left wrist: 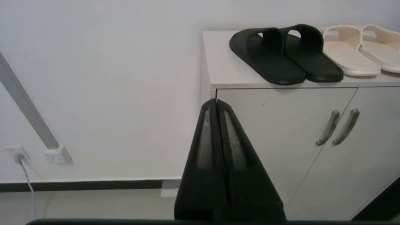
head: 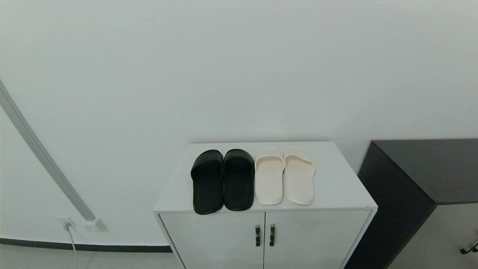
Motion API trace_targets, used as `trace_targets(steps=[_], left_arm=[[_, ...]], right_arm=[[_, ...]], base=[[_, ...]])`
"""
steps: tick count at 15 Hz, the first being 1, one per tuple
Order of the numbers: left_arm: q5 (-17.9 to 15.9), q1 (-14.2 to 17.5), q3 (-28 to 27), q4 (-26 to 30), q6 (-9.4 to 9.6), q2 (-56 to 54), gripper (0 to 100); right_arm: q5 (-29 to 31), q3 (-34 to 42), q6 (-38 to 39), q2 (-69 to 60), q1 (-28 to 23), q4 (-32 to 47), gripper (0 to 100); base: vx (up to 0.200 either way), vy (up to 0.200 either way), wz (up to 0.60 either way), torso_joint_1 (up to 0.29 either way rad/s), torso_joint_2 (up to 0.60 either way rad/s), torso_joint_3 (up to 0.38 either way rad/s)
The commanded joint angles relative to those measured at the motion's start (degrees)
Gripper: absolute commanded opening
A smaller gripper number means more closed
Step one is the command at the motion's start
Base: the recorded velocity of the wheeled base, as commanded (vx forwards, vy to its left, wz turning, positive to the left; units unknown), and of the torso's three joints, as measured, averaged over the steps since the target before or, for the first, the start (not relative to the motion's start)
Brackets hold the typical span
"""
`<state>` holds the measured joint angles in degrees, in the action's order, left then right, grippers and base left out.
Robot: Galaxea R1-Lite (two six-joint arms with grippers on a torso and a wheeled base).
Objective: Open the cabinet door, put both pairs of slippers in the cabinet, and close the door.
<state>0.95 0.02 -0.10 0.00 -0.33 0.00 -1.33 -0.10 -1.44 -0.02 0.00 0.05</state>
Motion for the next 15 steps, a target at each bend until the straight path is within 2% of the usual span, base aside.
trace_targets(steps=[1,3,5,6,7,8,10,12,15], left_arm=[[0.02,-0.02,0.01,0.0,0.07,0.0,0],[0.02,0.06,0.01,0.0,0.77,0.0,0],[0.02,0.06,0.01,0.0,0.94,0.0,0],[0.02,-0.02,0.1,0.0,1.03,0.0,0],[0.02,-0.02,0.1,0.0,1.12,0.0,0],[0.02,-0.02,0.1,0.0,1.12,0.0,0],[0.02,-0.02,0.1,0.0,0.94,0.0,0],[0.02,-0.02,0.01,0.0,1.12,0.0,0],[0.02,-0.02,0.1,0.0,1.12,0.0,0]], right_arm=[[-0.08,-0.17,-1.46,0.11,0.0,-0.05,100],[-0.43,0.01,-2.87,1.78,0.0,-0.05,100],[-0.52,0.01,0.12,1.61,0.09,-0.05,100],[-0.34,-3.07,2.23,3.19,0.44,-1.1,100],[-0.34,-13.26,10.05,8.9,1.58,-0.75,100],[-0.43,-16.78,12.78,14.53,3.16,1.18,100],[-0.96,-12.91,8.12,24.55,5.89,2.59,100],[-2.01,-11.24,7.77,33.33,9.84,-3.83,100],[-1.75,-14.84,7.94,53.11,15.56,-16.4,100]], base=[[0.0,0.0,0.0,0.0,0.0,0.0],[0.0,0.0,0.0,0.0,0.0,0.0],[0.0,0.0,0.0,0.0,0.0,0.0],[0.0,0.0,0.0,0.0,0.0,0.0],[0.0,0.0,0.0,0.0,0.0,0.0],[0.0,0.0,0.0,0.0,0.0,0.0],[0.0,0.0,0.0,0.0,0.0,0.0],[0.0,0.0,0.0,0.0,0.0,0.0],[0.0,0.0,0.0,0.0,0.0,0.0]])
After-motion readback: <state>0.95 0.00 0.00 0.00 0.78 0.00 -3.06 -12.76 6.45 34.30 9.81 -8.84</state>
